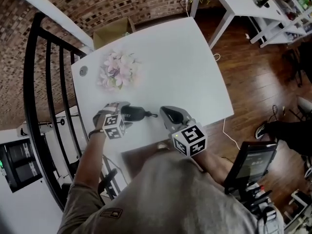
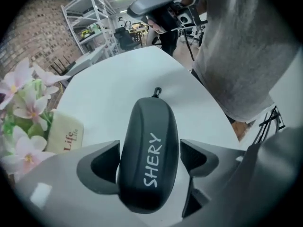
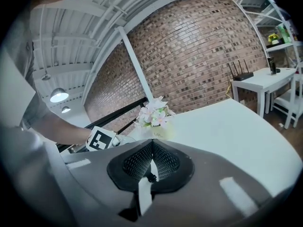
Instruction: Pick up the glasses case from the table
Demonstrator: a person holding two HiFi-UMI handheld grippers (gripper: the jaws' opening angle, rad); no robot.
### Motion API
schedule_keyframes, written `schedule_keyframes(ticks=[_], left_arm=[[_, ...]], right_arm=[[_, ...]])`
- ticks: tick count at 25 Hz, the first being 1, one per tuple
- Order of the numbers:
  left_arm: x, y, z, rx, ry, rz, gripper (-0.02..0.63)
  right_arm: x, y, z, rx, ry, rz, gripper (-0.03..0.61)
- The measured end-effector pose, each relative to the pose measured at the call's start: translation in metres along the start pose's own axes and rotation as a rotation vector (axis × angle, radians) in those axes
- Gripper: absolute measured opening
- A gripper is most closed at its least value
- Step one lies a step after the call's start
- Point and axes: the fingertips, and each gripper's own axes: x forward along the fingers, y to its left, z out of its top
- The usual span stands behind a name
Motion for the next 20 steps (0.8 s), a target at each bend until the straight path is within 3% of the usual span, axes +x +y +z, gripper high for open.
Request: schedule_keyframes(ticks=[2,8,13,20], left_arm=[[0.003,-0.001,0.000,-0.003,-0.003,-0.026,0.385],[0.002,0.006,0.002,-0.036,-0.027,-0.004,0.370],[-0.012,0.010,0.011,-0.217,-0.136,0.056,0.368],[-0.058,0.031,0.026,-0.585,-0.424,0.248,0.367]], right_arm=[[-0.001,-0.004,0.000,0.008,-0.003,-0.011,0.011],[-0.002,-0.010,-0.002,0.017,-0.003,-0.026,0.011],[-0.002,-0.008,0.001,0.004,-0.009,-0.016,0.011],[-0.001,-0.006,0.010,-0.033,-0.034,0.015,0.011]])
